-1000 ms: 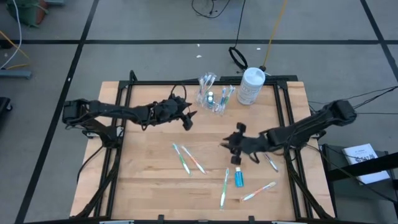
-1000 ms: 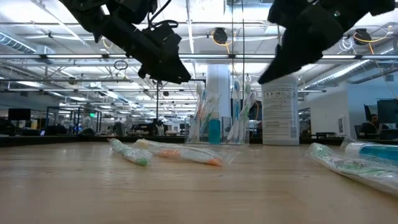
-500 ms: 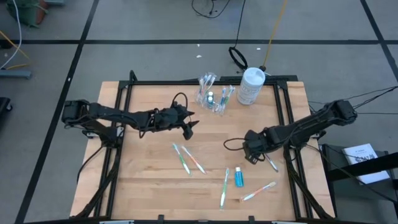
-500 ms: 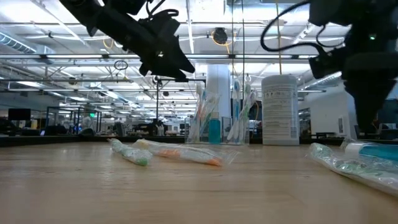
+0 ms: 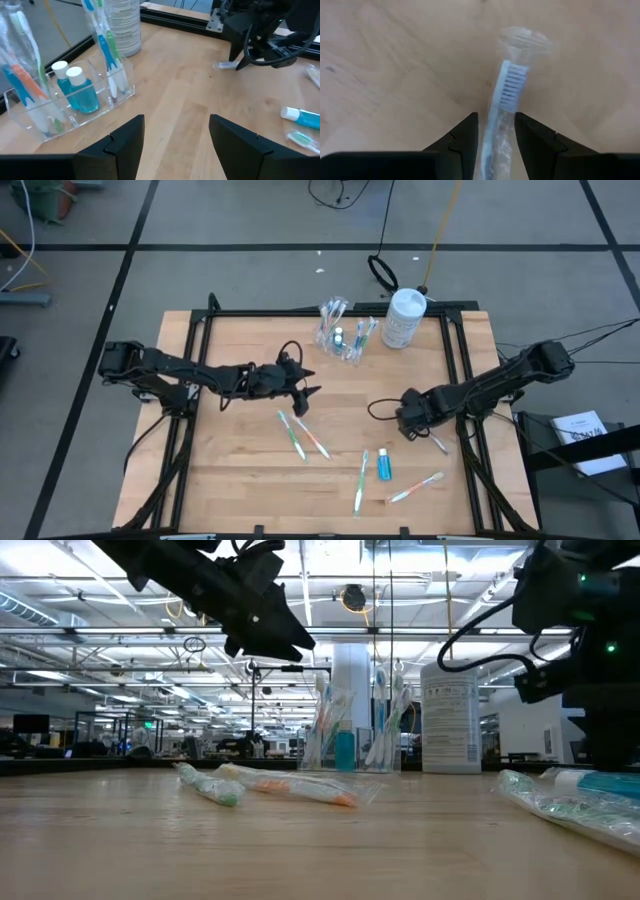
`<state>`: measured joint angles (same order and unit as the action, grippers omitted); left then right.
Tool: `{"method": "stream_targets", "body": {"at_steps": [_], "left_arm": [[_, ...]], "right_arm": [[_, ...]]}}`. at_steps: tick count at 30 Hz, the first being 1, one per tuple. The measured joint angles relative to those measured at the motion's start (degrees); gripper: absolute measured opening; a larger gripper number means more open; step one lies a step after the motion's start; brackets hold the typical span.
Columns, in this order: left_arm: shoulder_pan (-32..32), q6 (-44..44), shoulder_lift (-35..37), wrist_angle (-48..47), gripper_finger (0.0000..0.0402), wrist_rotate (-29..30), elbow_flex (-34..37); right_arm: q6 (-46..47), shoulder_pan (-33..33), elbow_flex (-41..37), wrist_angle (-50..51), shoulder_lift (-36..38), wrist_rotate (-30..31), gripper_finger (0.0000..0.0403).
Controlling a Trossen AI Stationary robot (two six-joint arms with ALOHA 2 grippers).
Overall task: Pick & Place toothbrushing station
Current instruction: Put the purple toothbrush into the transparent organizer
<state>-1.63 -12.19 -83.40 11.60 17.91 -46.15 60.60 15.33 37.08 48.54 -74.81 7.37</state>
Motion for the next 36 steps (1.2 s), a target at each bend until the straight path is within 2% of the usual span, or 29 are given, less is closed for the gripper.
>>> {"method": "stream_targets", "body": {"at_steps": [6, 12, 14, 16, 18, 20, 23, 25, 28, 32, 36], "left_arm": [[-0.39, 0.0, 0.0, 0.0, 0.023, 0.0, 0.0], [-0.75, -0.56, 0.0, -1.44, 0.023, -0.02, 0.0], [-0.74, -0.53, 0.0, -2.4, 0.023, -0.02, 0.0], [-0.76, -0.48, 0.0, -3.0, 0.023, -0.02, 0.0], [-0.74, -0.44, 0.0, -3.42, 0.023, -0.02, 0.0], [-0.74, -0.01, 0.0, -3.27, 0.023, -0.02, 0.0], [-0.74, 0.2, 0.0, -3.26, 0.023, -0.02, 0.0], [-0.74, 0.04, 0.0, -3.19, 0.023, -0.02, 0.0], [-0.74, 0.04, 0.0, -3.69, 0.023, -0.02, 0.0], [-0.74, 0.04, 0.0, -4.31, 0.023, -0.02, 0.0], [-0.85, 0.02, 0.0, -4.65, 0.023, -0.02, 0.0]], "right_arm": [[-2.76, -0.46, -3.92, -6.5, 0.31, -0.1, 0.0108], [-5.9, -0.44, -3.21, -7.98, 1.16, 0.91, 0.0026], [-8.79, -0.46, -2.16, -10.14, 1.95, 3.48, 0.0011], [-11.33, -0.61, 0.17, -14.27, 3.48, 7.92, 0.0015], [-16.63, -0.6, 1.94, -20.41, 4.98, 13.62, 0.0018], [-26.12, -1.21, 2.29, -29.61, 6.11, 19.02, 0.0014], [-43.64, -3.64, 2.63, -51.07, 6.95, 23.82, 0.0007], [-53.29, -5.91, 2.6, -63.86, 6.9, 22.06, 0.0008], [-62.61, -10.11, 2.6, -79.18, 5.89, 17.12, 0.001], [-69.12, -16.0, 2.6, -89.59, 4.45, 14.9, 0.001], [-70.09, -22.36, 2.55, -94.25, 0.93, 12.35, 0.001]]}}
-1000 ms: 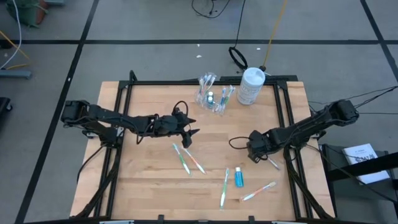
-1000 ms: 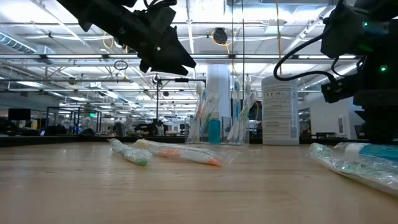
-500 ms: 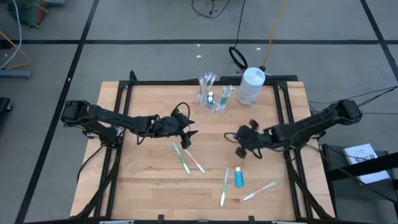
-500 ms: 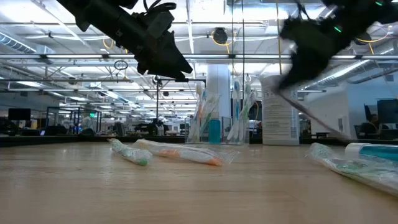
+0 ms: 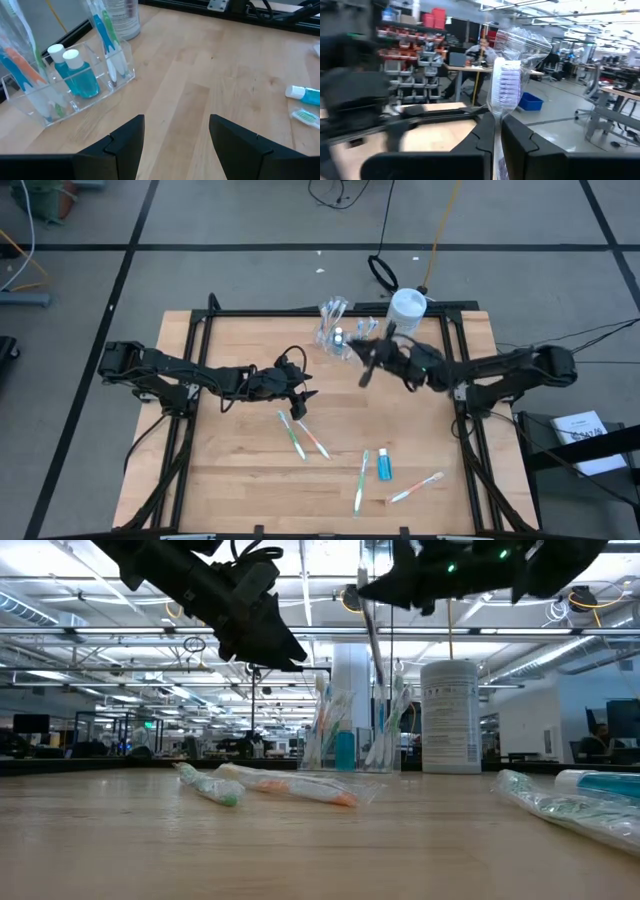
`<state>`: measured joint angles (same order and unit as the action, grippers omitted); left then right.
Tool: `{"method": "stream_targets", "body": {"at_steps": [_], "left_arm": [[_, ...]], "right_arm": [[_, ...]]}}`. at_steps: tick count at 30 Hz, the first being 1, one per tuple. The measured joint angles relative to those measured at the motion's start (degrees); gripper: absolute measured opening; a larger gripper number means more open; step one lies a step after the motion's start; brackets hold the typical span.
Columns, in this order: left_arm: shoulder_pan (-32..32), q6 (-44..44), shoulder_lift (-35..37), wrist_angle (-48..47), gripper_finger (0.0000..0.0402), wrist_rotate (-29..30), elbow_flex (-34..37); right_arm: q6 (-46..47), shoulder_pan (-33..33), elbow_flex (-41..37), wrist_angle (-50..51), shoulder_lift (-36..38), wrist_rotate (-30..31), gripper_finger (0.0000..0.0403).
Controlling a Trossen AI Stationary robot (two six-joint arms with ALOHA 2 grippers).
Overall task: Pick & Place toothbrushing station
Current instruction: Put the purple toothbrush into the transparent organizer
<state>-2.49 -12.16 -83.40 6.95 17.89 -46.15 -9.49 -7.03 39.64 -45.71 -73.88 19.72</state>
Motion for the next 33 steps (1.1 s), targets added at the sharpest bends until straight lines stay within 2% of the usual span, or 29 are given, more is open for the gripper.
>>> {"method": "stream_targets", "body": {"at_steps": [7, 13, 19, 27, 33], "left_arm": [[-1.02, 0.12, 0.0, -1.74, 0.023, 0.0, 0.0], [-1.91, 0.42, 0.0, -3.55, 0.023, 0.02, 0.0], [-3.13, 0.42, 0.0, -6.01, 0.023, 0.11, 0.0], [-3.51, -0.02, 0.0, -5.93, 0.023, 0.17, 0.0], [-3.51, -0.33, -0.01, -5.93, 0.023, 0.17, 0.0]], "right_arm": [[2.94, -8.46, 0.0, -3.99, -8.73, -0.89, 0.001], [7.46, -10.5, 0.0, -4.43, -14.52, 0.08, 0.001], [9.21, -9.06, -0.02, -4.17, -18.04, 9.41, 0.001], [9.04, -5.59, -0.02, -1.51, -18.41, 21.21, 0.0011], [8.79, -4.18, -0.02, 1.56, -18.39, 22.37, 0.0013]]}}
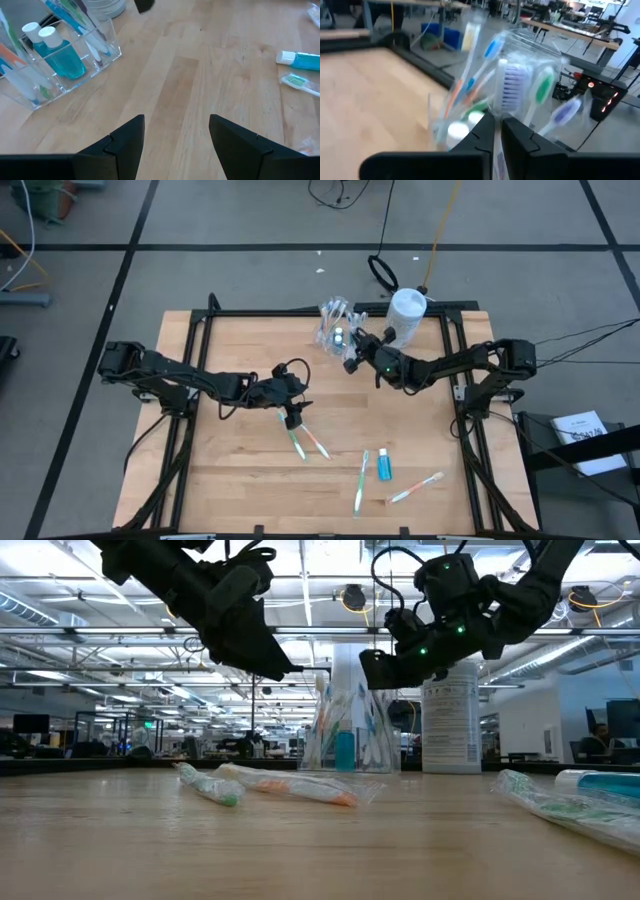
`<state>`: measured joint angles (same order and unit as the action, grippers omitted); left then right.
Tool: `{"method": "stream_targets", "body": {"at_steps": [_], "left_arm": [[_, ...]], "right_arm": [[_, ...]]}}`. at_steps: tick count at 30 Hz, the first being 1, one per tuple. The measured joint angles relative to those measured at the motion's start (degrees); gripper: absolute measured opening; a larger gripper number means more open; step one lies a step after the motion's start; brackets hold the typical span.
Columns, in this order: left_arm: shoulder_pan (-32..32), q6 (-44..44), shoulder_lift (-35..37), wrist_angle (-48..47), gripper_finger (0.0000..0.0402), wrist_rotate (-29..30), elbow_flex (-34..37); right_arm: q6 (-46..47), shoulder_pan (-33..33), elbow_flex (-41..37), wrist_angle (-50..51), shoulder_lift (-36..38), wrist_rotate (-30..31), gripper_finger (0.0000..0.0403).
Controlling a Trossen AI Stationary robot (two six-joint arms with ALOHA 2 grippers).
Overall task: Pick & Place toothbrushing station
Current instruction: Put the purple toothbrush into the transparent organizer, then put the blue mouthwash into the transparent organizer
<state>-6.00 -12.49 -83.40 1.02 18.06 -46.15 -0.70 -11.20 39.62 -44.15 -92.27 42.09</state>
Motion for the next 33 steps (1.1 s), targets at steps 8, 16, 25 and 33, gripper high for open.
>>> {"method": "stream_targets", "body": {"at_steps": [8, 16, 25, 33], "left_arm": [[0.0, -0.35, 0.01, 0.02, 0.023, 0.02, 0.0], [0.0, -0.4, 0.01, 1.28, 0.023, 0.02, 0.0], [0.0, -0.51, 0.01, 3.3, 0.023, 0.04, 0.02], [0.0, -0.37, 0.01, 3.3, 0.023, 0.04, 0.02]], "right_arm": [[2.53, 0.44, 0.02, 5.98, -0.02, 0.23, 0.0042], [-0.93, 0.46, 0.0, 5.59, 0.0, 0.26, 0.0071], [-9.93, 2.0, -0.02, 5.48, 0.0, 0.19, 0.0128], [-10.43, 4.98, -0.03, 11.72, 2.74, 5.91, 0.0175]]}}
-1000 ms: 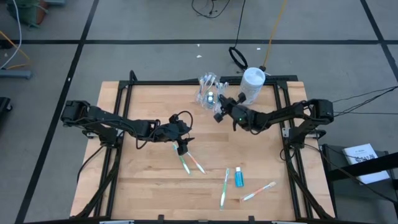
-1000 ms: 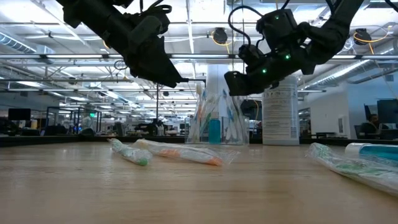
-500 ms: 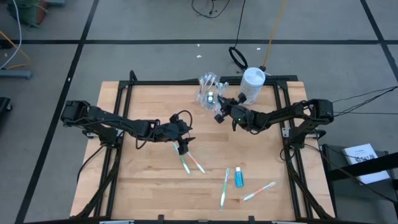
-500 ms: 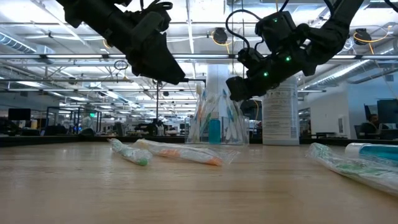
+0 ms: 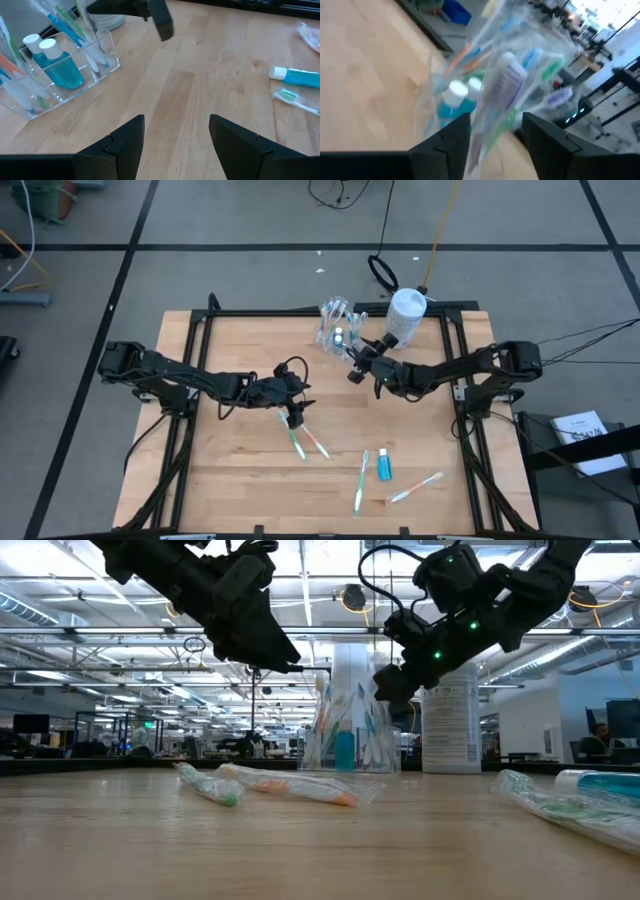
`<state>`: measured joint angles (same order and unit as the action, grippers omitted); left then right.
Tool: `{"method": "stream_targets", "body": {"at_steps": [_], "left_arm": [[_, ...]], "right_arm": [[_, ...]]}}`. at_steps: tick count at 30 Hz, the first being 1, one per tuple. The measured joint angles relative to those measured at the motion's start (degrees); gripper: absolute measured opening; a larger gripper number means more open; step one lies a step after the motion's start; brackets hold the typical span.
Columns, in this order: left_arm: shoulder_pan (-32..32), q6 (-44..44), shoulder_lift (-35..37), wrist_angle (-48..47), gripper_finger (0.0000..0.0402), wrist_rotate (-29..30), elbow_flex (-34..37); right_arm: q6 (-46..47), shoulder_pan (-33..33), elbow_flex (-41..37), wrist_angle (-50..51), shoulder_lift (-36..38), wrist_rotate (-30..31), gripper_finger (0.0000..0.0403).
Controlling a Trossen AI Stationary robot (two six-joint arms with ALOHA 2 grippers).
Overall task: Pick & Place toothbrushing station
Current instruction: Put the blue mouthwash into the transparent organizer
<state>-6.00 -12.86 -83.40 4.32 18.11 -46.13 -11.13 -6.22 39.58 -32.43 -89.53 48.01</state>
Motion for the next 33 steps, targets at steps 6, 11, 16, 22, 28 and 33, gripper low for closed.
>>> {"method": "stream_targets", "body": {"at_steps": [6, 11, 16, 22, 28, 33], "left_arm": [[0.0, 0.06, 0.0, 0.28, 0.023, 0.0, 0.0], [0.0, 0.04, 0.0, 0.32, 0.023, 0.0, 0.0], [0.0, 0.02, 0.0, 0.57, 0.023, -0.02, 0.0], [-0.09, -0.11, 0.0, 2.47, 0.023, -0.04, 0.0], [-0.09, 0.13, -0.02, 3.63, 0.023, -0.07, 0.0], [-0.09, 0.22, -0.01, 3.91, 0.023, -0.07, 0.0]], "right_arm": [[7.82, 3.81, 0.0, 12.72, 4.99, -0.08, 0.0182], [21.24, 6.67, 0.01, 26.05, 10.53, -2.31, 0.0182], [36.12, 7.79, 0.01, 38.76, 15.89, -18.5, 0.0182], [50.94, 7.87, -0.01, 47.17, 18.86, -41.26, 0.0175], [58.48, 10.07, -1.2, 48.91, 18.9, -54.24, 0.0177], [67.13, 14.11, -2.11, 49.24, 18.9, -54.1, 0.0173]]}}
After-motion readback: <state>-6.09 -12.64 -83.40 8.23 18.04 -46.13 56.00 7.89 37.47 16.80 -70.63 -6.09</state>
